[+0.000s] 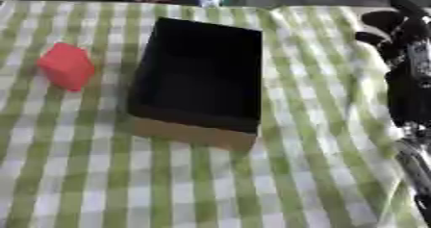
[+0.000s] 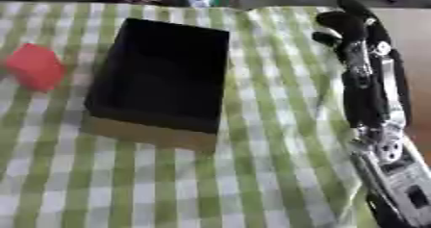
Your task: Pick up objects on the table and place them in the box.
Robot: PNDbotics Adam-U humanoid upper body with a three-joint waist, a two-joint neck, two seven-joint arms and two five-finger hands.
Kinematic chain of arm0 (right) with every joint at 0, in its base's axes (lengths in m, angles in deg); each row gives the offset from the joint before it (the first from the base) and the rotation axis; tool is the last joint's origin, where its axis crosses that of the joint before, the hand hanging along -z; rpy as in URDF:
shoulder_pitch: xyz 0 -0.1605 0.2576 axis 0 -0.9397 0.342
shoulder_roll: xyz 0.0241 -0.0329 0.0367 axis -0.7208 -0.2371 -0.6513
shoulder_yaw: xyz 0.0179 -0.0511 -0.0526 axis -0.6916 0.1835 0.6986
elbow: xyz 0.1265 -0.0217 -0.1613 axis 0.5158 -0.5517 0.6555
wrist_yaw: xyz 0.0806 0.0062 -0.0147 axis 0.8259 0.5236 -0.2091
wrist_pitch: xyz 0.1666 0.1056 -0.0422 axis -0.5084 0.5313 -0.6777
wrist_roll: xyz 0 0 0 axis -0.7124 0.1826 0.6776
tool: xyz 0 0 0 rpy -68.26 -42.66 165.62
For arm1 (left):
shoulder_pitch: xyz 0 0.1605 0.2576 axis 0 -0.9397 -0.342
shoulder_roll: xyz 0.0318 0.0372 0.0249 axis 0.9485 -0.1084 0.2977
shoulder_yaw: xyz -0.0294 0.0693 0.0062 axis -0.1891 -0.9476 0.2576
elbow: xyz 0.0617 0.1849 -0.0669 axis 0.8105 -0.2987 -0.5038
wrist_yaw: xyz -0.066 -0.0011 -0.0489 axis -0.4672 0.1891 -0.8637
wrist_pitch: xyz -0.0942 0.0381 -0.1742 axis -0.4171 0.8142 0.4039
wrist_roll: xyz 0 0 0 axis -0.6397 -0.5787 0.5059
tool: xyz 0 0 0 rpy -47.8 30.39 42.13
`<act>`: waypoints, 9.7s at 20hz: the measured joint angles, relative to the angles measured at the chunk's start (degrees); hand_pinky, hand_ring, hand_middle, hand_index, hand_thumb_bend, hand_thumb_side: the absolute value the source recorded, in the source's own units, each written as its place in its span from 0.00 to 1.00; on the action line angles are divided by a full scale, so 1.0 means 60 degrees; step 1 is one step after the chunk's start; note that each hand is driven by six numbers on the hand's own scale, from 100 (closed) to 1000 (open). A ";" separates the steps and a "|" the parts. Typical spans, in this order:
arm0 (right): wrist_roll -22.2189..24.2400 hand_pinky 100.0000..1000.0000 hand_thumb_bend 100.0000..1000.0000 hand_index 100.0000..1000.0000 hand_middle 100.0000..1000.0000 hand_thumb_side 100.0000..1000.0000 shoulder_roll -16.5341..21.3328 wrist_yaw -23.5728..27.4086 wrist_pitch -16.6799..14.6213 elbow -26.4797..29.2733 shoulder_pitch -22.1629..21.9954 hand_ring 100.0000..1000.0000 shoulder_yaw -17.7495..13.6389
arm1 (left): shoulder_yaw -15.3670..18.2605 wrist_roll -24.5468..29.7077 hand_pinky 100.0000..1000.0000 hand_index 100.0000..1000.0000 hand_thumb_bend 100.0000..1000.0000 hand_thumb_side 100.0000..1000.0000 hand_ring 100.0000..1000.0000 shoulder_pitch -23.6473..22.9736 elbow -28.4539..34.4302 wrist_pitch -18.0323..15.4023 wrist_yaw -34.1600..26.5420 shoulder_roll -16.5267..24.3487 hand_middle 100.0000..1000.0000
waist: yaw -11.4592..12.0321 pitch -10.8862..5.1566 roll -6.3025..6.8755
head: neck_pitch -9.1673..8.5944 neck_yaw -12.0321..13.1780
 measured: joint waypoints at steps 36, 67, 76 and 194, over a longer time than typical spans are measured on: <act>-0.0034 0.75 0.00 0.87 0.66 0.72 -0.0024 -0.0260 -0.0010 0.0000 -0.0251 0.82 0.0001 | 0.0026 0.0466 0.70 0.85 0.29 0.71 0.64 0.0741 0.0007 0.1780 0.1582 0.3247 0.67 | -0.0063 0.0045 0.0000 | 0.0227 -0.0477; -0.0038 0.74 0.00 0.87 0.66 0.73 0.0439 -0.0333 -0.0183 0.0000 -0.0655 0.81 0.0012 | -0.1688 0.8485 0.70 1.00 0.88 0.60 0.85 0.4295 -0.4835 -0.0226 0.5299 0.6551 0.91 | -0.0772 -0.0317 0.0185 | 0.0422 0.0284; 0.0032 0.75 0.00 0.87 0.66 0.73 0.0454 -0.0339 -0.0146 0.0000 -0.0568 0.81 0.0099 | -0.2133 0.9230 0.70 1.00 0.90 0.56 0.86 0.5295 -0.6185 -0.0723 0.6054 0.5873 0.93 | -0.0767 -0.0307 0.0236 | 0.0398 0.0553; 0.0083 0.76 0.00 0.87 0.64 0.68 0.0205 0.0187 0.0198 0.0000 0.0013 0.81 0.0237 | -0.4038 0.9798 0.62 0.64 0.00 0.19 0.59 0.7413 -0.5692 0.2701 0.6042 0.1369 0.49 | -0.1227 0.0041 0.0551 | 0.0326 0.0504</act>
